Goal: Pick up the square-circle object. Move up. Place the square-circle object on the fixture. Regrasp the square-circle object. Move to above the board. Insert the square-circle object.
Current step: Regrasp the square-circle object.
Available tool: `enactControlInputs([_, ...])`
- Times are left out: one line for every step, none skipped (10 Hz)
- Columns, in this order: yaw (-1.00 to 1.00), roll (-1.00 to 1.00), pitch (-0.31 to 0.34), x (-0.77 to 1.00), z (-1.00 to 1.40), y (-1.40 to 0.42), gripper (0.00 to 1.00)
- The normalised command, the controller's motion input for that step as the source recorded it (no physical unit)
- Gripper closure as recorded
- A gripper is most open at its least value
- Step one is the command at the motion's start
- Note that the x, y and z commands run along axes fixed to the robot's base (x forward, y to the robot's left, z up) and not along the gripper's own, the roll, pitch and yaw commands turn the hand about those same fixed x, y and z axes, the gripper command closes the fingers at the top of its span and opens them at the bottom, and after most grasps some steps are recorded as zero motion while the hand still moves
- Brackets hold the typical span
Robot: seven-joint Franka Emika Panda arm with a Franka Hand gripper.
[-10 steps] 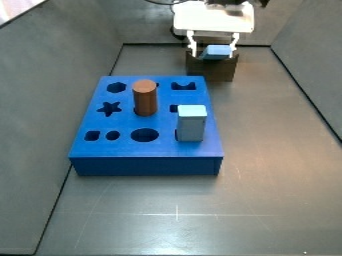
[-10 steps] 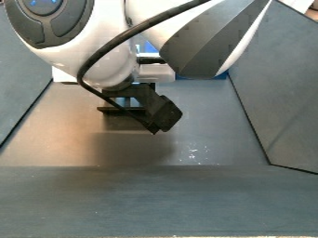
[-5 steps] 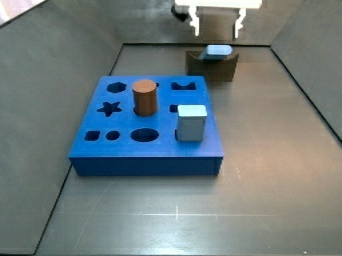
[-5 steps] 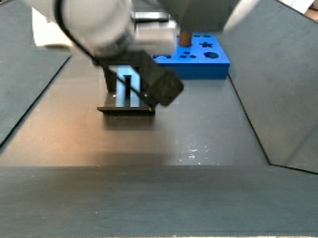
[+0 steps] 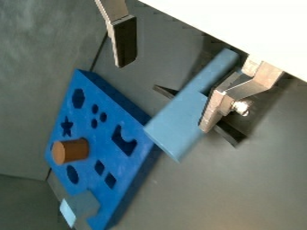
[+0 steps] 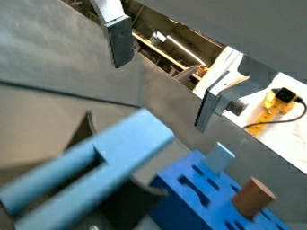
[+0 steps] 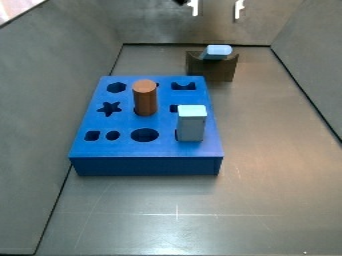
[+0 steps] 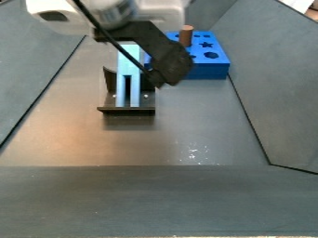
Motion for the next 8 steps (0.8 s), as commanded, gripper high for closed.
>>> enactControlInputs([0.04,0.02,-0.089,-1.0,0.0,0.0,0.0])
enactControlInputs([0.04,0.02,-0.108,-1.0,0.0,-0.01,0.0])
enactControlInputs([0.05,0.02,-0.118,-1.0,0.0,-0.01,0.0])
enactControlInputs([0.06,0.03,-0.136,-1.0,0.0,-0.01,0.0])
enactControlInputs([0.07,0.03,-0.149,-1.0,0.0,-0.02,0.0])
enactControlInputs([0.08,0.03,-0.159,-1.0,0.01,-0.02,0.0])
enactControlInputs([0.09,0.03,-0.162,-0.93,0.0,-0.02,0.0])
enactControlInputs([0.1,0.03,-0.167,-0.74,0.0,-0.02,0.0])
